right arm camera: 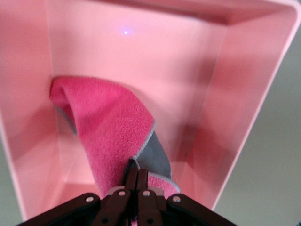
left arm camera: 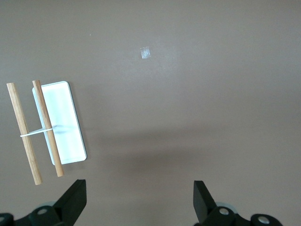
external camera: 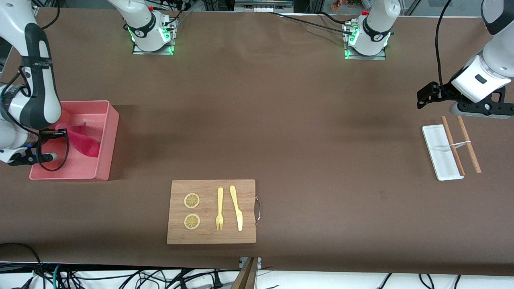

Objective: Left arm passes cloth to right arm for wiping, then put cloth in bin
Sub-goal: 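Carry the cloth over the pink bin with the right gripper, then open the right gripper to drop the cloth and raise it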

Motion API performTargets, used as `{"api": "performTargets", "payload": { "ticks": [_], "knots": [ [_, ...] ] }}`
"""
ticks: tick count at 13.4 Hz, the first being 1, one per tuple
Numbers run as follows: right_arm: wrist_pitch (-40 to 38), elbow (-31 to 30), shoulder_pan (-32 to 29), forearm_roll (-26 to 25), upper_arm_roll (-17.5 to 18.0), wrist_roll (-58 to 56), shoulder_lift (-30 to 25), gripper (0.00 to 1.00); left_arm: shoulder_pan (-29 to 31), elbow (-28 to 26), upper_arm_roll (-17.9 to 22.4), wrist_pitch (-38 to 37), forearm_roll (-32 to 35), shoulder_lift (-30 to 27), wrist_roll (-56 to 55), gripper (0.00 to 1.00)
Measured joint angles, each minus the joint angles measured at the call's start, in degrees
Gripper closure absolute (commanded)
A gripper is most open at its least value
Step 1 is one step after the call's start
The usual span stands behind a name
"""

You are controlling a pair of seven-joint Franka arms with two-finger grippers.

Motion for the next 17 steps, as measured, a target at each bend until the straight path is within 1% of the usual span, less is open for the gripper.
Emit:
{"api": "performTargets", "payload": {
  "ticks": [1, 2, 4, 5, 7, 9, 11, 14, 17],
  "knots": [
    [2.51, -0.82, -0.04, 0.01, 0.00, 0.05, 0.58, 0.01, 0.00, 0.00, 0.00, 0.00, 0.00, 0.00, -0.01, 0.00],
    [4.57, -1.43, -0.14, 0.32, 0.00, 0.18, 1.30, 0.00, 0.00, 0.00, 0.00, 0.00, 0.00, 0.00, -0.01, 0.00],
    [6.11, -1.52, -0.35, 2.48, 0.00, 0.29, 1.91, 0.00, 0.00, 0.00, 0.00, 0.00, 0.00, 0.00, -0.01, 0.00],
    [6.25, -1.15, -0.40, 3.64, -0.02, 0.29, 1.43, 0.00, 0.00, 0.00, 0.00, 0.00, 0.00, 0.00, -0.01, 0.00],
    [4.20, 0.19, -0.43, 6.14, -0.03, 0.28, -1.69, 0.00, 0.00, 0.00, 0.00, 0.00, 0.00, 0.00, -0.02, 0.00],
    [-4.15, 2.78, -0.42, 7.19, 0.16, 0.28, -7.04, 0.00, 0.00, 0.00, 0.00, 0.00, 0.00, 0.01, -0.02, 0.00],
    [-12.84, 5.23, -0.44, 7.47, 1.59, 0.19, -12.38, 0.00, 0.00, 0.00, 0.00, 0.00, 0.00, 0.01, -0.02, 0.00],
    [-20.60, 7.82, -0.35, 7.13, 6.22, 0.21, -19.10, 0.00, 0.00, 0.00, -0.01, 0.00, 0.00, 0.01, -0.02, 0.00],
    [-26.17, 11.30, -0.30, 2.53, 11.05, 0.20, -22.01, 0.00, 0.00, 0.00, -0.05, 0.00, 0.00, 0.01, -0.02, 0.00]
  ]
}}
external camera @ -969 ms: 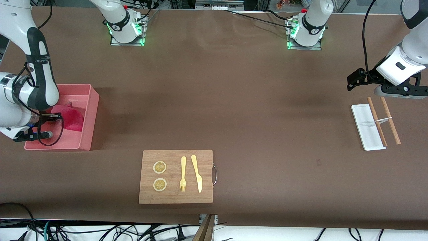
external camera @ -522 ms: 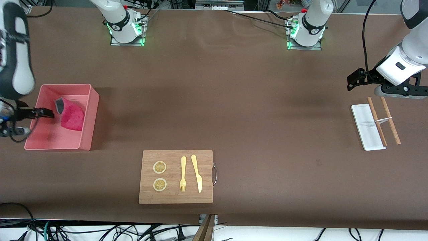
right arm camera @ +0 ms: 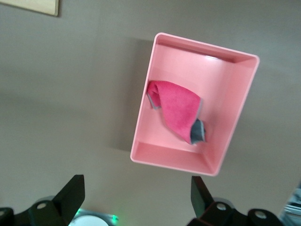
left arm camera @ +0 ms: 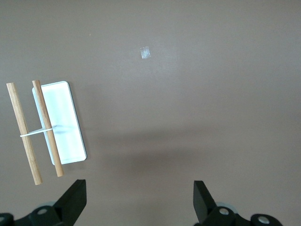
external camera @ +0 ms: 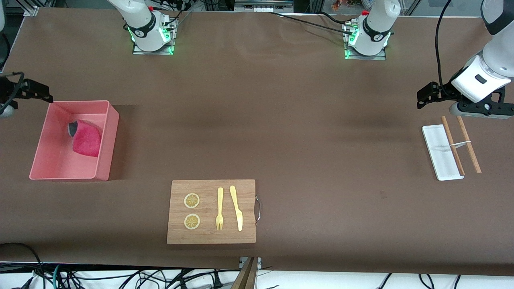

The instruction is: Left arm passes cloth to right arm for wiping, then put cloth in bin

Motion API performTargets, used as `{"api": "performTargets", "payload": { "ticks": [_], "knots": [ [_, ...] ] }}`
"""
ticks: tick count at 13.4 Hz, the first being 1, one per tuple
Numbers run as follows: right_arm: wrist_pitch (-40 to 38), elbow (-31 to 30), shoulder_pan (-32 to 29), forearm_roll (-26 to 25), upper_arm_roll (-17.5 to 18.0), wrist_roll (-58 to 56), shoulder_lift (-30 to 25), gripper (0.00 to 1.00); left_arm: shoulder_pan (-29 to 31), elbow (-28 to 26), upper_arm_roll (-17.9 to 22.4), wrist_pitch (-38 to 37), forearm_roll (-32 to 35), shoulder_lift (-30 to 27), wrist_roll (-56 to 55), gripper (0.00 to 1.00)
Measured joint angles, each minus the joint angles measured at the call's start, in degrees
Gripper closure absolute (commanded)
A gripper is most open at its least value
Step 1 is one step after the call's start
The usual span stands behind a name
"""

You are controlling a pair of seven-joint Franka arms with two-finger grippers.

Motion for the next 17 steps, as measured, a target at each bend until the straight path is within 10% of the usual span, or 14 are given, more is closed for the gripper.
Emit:
{"api": "performTargets", "payload": {
  "ticks": [17],
  "knots": [
    [-8.02, 4.73, -0.41, 3.41, 4.15, 23.67, -0.29, 0.00, 0.00, 0.00, -0.01, 0.00, 0.00, 0.00, 0.00, 0.00]
  ]
}}
